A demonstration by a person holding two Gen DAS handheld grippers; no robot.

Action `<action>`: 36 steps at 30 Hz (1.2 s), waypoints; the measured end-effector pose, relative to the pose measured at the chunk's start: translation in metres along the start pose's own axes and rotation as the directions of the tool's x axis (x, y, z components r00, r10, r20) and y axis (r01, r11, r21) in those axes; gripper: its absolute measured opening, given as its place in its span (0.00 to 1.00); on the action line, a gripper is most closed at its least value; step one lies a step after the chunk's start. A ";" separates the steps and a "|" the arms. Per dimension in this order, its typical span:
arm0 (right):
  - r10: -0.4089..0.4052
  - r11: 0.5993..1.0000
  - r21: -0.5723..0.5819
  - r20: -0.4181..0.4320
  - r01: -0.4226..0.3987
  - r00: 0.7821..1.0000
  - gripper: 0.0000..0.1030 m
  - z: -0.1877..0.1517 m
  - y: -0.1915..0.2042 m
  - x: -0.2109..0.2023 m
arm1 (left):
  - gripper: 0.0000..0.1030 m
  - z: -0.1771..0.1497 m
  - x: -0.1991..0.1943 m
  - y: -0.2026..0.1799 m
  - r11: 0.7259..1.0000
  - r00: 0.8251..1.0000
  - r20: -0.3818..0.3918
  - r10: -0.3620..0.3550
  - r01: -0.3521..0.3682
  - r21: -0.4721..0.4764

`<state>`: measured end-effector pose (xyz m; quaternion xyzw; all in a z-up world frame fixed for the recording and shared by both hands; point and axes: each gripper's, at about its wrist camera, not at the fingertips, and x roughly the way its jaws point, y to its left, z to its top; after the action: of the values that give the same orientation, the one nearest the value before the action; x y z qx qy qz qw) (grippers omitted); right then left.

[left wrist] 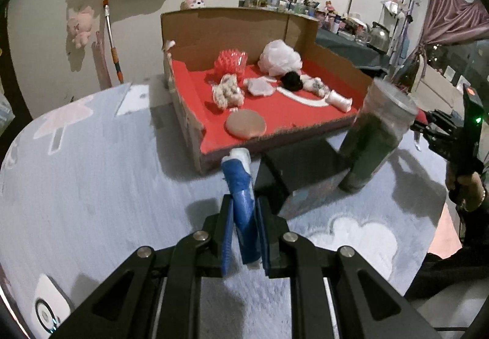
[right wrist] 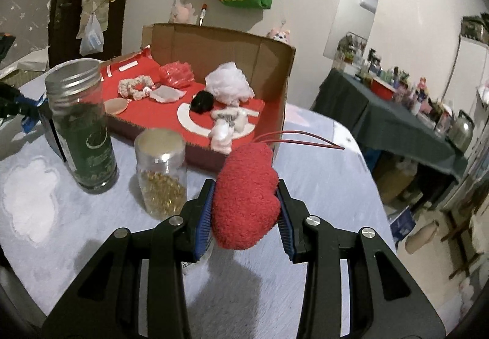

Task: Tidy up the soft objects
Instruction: 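Carry the blue tube and red plush with both tools over the box, then open both tools to drop the blue tube and red plush into the box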

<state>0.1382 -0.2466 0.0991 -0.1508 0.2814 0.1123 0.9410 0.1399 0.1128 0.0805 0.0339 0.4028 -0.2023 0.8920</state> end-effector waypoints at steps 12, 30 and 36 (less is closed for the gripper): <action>0.136 0.989 -0.060 0.003 -0.135 0.991 0.35 0.053 -0.005 0.025 | 0.15 0.064 0.012 0.003 0.996 0.997 -0.011 -0.074 0.074 0.044; 0.459 0.880 0.052 -0.355 -0.473 0.815 0.35 0.115 0.033 0.152 | 0.15 0.149 0.128 -0.043 0.976 0.940 -0.280 -0.196 0.215 0.038; 0.468 0.870 0.078 -0.444 -0.487 0.764 0.35 0.120 0.039 0.181 | 0.16 0.160 0.160 -0.043 0.977 0.920 -0.340 -0.197 0.211 0.005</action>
<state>0.3341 -0.1464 0.0837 -0.1156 0.5175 0.3158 0.7868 0.3308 -0.0161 0.0749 0.0444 0.5466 -0.2936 0.7830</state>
